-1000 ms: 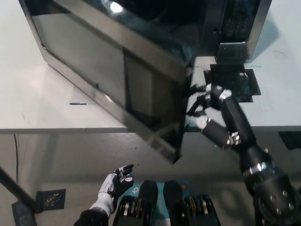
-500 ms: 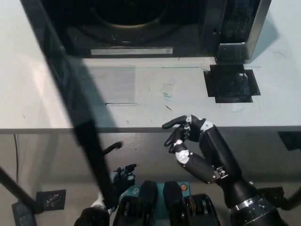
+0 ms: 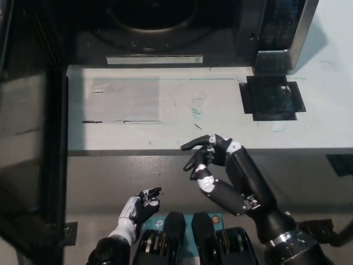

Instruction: A microwave is kept infront of the robot with its door slightly ajar. The robot uses its right hand to push the door towards the left to open it.

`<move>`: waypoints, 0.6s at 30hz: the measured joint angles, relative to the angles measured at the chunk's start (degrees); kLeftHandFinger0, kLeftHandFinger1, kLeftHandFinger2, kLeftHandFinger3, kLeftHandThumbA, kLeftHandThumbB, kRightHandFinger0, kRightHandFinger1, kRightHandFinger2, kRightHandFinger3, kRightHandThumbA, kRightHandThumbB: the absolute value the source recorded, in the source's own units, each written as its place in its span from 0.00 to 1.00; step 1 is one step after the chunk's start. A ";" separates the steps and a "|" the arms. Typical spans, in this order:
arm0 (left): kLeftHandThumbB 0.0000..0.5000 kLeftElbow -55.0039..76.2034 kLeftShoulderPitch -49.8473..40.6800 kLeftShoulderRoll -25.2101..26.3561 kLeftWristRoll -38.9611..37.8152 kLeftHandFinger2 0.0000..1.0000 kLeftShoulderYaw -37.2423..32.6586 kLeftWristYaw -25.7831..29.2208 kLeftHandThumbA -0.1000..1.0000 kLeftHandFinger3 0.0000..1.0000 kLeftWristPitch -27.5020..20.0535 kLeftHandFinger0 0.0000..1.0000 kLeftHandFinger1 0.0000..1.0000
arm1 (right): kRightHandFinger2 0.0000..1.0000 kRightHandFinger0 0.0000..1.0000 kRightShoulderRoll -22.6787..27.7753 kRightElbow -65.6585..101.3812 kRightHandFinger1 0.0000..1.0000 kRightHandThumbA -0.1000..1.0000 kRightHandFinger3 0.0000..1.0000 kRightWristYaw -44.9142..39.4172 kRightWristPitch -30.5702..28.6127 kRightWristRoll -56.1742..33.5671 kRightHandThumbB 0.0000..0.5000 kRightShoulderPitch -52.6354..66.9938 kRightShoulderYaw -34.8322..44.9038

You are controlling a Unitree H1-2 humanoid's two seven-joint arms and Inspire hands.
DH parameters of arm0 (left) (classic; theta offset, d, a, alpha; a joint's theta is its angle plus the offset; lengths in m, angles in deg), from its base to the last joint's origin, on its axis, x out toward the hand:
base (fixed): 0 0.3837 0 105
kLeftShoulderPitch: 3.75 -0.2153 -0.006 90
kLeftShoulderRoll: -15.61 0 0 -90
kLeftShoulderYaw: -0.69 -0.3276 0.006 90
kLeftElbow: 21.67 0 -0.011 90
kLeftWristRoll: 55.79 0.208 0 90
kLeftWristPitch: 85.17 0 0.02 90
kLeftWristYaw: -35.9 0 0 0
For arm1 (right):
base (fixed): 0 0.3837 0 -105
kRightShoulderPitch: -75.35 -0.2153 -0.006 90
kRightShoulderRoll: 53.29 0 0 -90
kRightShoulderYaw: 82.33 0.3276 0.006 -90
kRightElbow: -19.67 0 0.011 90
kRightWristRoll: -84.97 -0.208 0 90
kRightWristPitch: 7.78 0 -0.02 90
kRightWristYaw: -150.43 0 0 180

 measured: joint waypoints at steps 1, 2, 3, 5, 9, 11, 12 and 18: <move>0.35 -0.04 0.06 0.00 0.01 0.88 -0.04 0.04 0.20 0.76 0.00 0.92 0.89 | 0.41 0.29 0.32 -0.04 0.32 0.22 0.59 0.00 -0.06 -0.20 0.30 0.70 0.84; 0.37 -0.10 0.10 0.01 0.03 0.88 -0.07 0.04 0.20 0.76 -0.01 0.92 0.89 | 0.42 0.30 0.76 -0.23 0.32 0.17 0.59 0.00 -0.16 -0.34 0.27 1.61 1.79; 0.37 -0.16 0.11 0.01 0.03 0.88 -0.09 0.04 0.20 0.76 -0.04 0.92 0.89 | 0.41 0.30 1.33 -0.66 0.32 0.16 0.59 0.00 -0.37 -0.49 0.27 2.59 2.72; 0.38 -0.26 0.11 0.11 0.03 0.89 -0.07 0.04 0.19 0.78 -0.06 0.91 0.90 | 0.40 0.27 2.32 -1.74 0.31 0.14 0.58 0.02 -0.72 -0.66 0.28 3.92 4.12; 0.38 -0.25 0.17 0.07 0.04 0.88 -0.08 0.06 0.17 0.75 -0.03 0.93 0.89 | 0.38 0.23 4.62 -8.80 0.29 0.15 0.59 0.95 -3.67 -0.44 0.32 8.21 8.76; 0.40 -0.27 0.17 0.09 0.03 0.84 -0.05 0.05 0.18 0.73 -0.04 0.87 0.84 | 0.39 0.23 5.25 -13.01 0.27 0.23 0.60 1.92 -5.23 -0.04 0.34 10.51 11.15; 0.40 -0.27 0.19 0.10 0.03 0.85 -0.04 0.06 0.19 0.73 -0.03 0.87 0.84 | 0.40 0.23 5.30 -14.91 0.27 0.25 0.61 2.42 -6.03 0.06 0.34 11.21 12.23; 0.43 -0.33 0.32 0.07 0.05 0.87 -0.08 0.04 0.20 0.72 -0.06 0.92 0.87 | 0.42 0.24 4.18 -26.00 0.29 0.28 0.61 6.04 -11.27 0.38 0.32 13.14 17.32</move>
